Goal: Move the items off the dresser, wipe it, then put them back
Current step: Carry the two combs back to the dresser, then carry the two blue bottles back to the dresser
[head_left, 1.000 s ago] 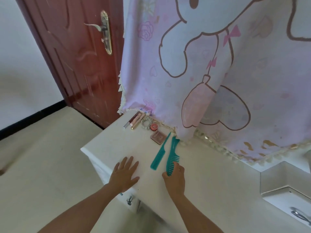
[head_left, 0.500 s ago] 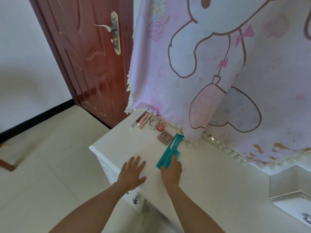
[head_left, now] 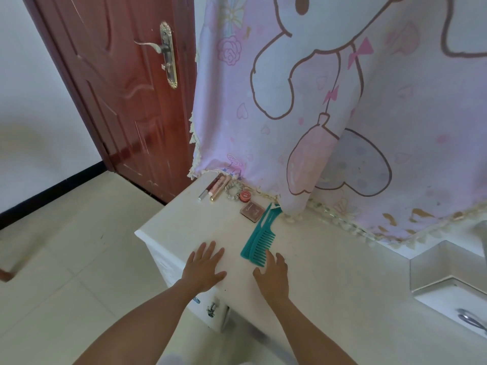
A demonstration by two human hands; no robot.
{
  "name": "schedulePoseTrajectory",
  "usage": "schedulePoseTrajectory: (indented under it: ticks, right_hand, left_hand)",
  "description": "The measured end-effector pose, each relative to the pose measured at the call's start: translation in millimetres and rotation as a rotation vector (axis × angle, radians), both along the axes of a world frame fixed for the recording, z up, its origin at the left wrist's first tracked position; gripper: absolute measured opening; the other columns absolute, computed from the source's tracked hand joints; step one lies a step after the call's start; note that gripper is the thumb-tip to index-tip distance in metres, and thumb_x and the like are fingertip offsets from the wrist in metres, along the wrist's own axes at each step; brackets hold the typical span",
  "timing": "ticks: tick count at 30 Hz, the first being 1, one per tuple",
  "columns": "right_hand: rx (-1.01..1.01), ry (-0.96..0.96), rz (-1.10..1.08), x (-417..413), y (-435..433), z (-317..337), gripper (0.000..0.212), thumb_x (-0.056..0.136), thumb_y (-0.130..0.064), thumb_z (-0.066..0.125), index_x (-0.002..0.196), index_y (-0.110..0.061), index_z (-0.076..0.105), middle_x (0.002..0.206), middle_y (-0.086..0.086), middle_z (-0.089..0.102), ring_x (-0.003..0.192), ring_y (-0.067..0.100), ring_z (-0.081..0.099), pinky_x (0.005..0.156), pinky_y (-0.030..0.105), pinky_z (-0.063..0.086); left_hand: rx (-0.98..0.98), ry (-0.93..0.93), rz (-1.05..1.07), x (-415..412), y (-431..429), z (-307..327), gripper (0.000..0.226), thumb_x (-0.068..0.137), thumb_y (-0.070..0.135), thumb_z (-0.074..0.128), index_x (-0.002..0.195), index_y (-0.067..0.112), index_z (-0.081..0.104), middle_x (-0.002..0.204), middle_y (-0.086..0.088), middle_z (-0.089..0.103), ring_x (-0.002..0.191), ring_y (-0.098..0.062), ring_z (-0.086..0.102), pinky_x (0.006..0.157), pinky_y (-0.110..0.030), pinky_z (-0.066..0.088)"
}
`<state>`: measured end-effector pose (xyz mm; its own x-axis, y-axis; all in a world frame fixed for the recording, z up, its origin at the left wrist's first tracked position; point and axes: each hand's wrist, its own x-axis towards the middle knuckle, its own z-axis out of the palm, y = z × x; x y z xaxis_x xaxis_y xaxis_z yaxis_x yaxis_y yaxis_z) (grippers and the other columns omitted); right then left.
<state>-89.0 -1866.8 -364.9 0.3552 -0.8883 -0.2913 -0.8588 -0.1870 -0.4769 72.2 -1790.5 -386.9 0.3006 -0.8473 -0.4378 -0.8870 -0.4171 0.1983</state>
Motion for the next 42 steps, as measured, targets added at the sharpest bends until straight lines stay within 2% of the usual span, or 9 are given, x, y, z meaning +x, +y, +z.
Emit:
schedulePoseTrajectory:
  ticks: [6,8,12,15,18,20,25,29,42]
  right_hand:
    - [-0.154,0.054,0.169,-8.6,1.1,3.8,0.059,0.094,-0.035,0.043,0.145,-0.022,0.017,0.154,0.004,0.011,0.141,0.023,0.011,0.113,0.035,0.022]
    - [-0.209,0.093,0.229,-9.5,0.6,0.9,0.058,0.093,-0.035,0.045,0.144,-0.019,0.022,0.152,0.007,0.016,0.139,0.024,0.017,0.111,0.036,0.025]
    - [-0.373,0.097,0.438,0.0,14.7,-12.5,0.045,0.069,-0.039,0.054,0.108,-0.015,0.059,0.111,0.015,0.063,0.098,0.029,0.065,0.070,0.034,0.055]
    - [-0.384,0.184,0.659,19.1,35.2,-17.3,0.042,0.067,-0.046,0.045,0.095,-0.023,0.065,0.098,0.006,0.070,0.086,0.021,0.069,0.063,0.028,0.055]
    - [-0.440,0.117,0.789,49.4,60.0,-18.1,0.051,0.051,-0.041,0.082,0.094,-0.018,0.068,0.098,0.010,0.069,0.089,0.026,0.068,0.065,0.032,0.055]
    - [-0.478,0.054,0.851,72.6,78.2,-12.2,0.061,0.043,-0.040,0.087,0.095,-0.019,0.063,0.096,0.009,0.068,0.086,0.025,0.068,0.064,0.029,0.054]
    - [-0.498,-0.017,0.999,136.1,127.7,13.2,0.046,0.054,-0.040,0.080,0.093,-0.018,0.068,0.096,0.007,0.069,0.090,0.024,0.067,0.069,0.032,0.055]
    - [-0.489,-0.028,1.144,191.0,187.8,29.1,0.038,0.065,-0.039,0.055,0.091,-0.015,0.069,0.092,0.007,0.067,0.089,0.025,0.067,0.068,0.034,0.054]
    - [-0.685,-0.166,1.501,332.3,422.6,57.6,0.042,0.068,-0.044,0.037,0.085,-0.022,0.068,0.088,-0.001,0.065,0.093,0.017,0.046,0.067,0.027,0.053]
  left_hand:
    - [-0.171,0.031,0.069,7.5,7.3,7.6,0.059,0.096,0.045,0.033,0.147,0.025,0.012,0.157,0.001,0.003,0.145,-0.019,-0.001,0.117,-0.037,0.006]
    - [-0.251,-0.005,0.102,12.3,19.2,10.8,0.068,0.089,0.057,0.020,0.147,0.024,0.014,0.157,0.001,0.007,0.145,-0.018,0.003,0.116,-0.036,0.009]
    - [-0.283,0.003,0.208,14.2,58.0,6.2,0.098,0.061,0.062,-0.004,0.146,0.020,0.022,0.155,0.002,0.016,0.144,-0.017,0.009,0.114,-0.036,0.015]
    - [-0.240,-0.029,0.315,19.5,93.0,-1.5,0.078,0.080,0.061,0.011,0.146,0.020,0.022,0.155,0.002,0.017,0.143,-0.017,0.011,0.114,-0.035,0.015]
    - [-0.177,-0.065,0.421,32.0,133.2,-4.5,0.056,0.096,0.041,0.033,0.146,0.021,0.018,0.155,0.004,0.013,0.143,-0.016,0.008,0.114,-0.034,0.013]
    - [-0.158,-0.101,0.499,43.7,161.3,-2.6,0.055,0.097,0.039,0.033,0.147,0.022,0.017,0.155,0.005,0.013,0.143,-0.016,0.007,0.114,-0.032,0.013]
    - [-0.221,-0.113,0.708,75.6,235.9,16.6,0.064,0.090,0.052,0.019,0.145,0.018,0.025,0.154,0.001,0.021,0.143,-0.019,0.013,0.113,-0.035,0.016]
    - [-0.315,-0.130,0.894,103.7,312.6,32.2,0.052,0.096,0.037,0.038,0.143,0.017,0.029,0.152,0.000,0.025,0.142,-0.020,0.014,0.113,-0.035,0.015]
    - [-0.487,-0.294,1.311,178.3,579.8,62.7,0.040,0.095,0.032,0.043,0.130,0.014,0.050,0.142,-0.002,0.042,0.136,-0.019,0.026,0.109,-0.034,0.020]
